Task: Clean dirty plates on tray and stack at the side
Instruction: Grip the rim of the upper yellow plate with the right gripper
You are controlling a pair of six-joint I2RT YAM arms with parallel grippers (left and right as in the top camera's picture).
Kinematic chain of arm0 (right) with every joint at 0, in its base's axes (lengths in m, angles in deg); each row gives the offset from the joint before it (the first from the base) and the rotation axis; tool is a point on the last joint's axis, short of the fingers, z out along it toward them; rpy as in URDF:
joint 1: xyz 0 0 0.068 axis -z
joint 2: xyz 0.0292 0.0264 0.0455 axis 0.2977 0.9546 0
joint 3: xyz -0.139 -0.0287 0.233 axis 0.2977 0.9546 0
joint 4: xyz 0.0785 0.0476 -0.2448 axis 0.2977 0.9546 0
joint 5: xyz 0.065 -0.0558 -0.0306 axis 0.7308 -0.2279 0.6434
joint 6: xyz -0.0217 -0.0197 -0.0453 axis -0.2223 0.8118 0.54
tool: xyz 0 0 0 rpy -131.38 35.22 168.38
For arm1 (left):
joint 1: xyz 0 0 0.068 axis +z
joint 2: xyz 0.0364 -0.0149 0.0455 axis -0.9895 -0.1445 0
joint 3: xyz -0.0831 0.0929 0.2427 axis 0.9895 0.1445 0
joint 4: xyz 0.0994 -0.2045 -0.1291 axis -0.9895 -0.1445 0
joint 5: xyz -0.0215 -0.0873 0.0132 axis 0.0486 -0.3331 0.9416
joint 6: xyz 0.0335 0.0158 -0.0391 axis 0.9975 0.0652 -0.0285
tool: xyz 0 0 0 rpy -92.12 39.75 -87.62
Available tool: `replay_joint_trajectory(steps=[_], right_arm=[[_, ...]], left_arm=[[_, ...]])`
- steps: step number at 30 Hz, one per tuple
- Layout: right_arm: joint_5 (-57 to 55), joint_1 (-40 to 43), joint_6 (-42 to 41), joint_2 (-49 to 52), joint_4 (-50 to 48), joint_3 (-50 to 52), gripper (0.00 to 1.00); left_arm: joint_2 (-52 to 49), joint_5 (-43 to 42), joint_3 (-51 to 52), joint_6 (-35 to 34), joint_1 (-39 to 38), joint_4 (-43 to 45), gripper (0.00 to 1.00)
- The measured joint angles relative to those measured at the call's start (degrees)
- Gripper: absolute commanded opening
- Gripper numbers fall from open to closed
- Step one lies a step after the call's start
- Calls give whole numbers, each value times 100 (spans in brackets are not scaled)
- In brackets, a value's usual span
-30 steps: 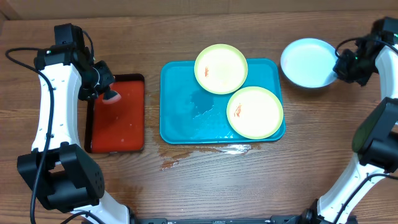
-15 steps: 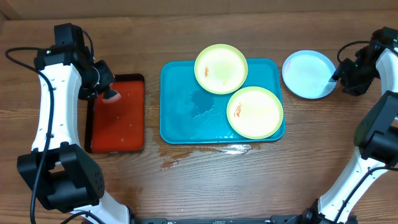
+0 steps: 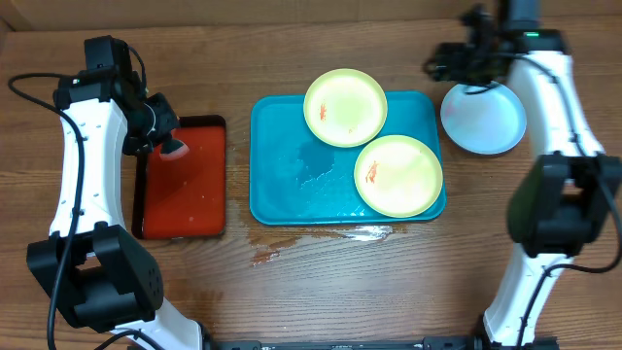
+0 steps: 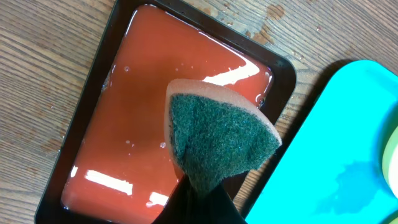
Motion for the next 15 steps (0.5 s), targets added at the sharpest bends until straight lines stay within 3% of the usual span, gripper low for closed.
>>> replay_joint_trajectory(steps=[5, 15], right_arm=[[-887, -870, -269, 173, -459, 0, 79], [-1451, -1027, -424, 938, -590, 13, 68]], left_arm=[[0, 0, 0, 0, 0, 2, 4], [0, 0, 0, 0, -15, 26, 4]])
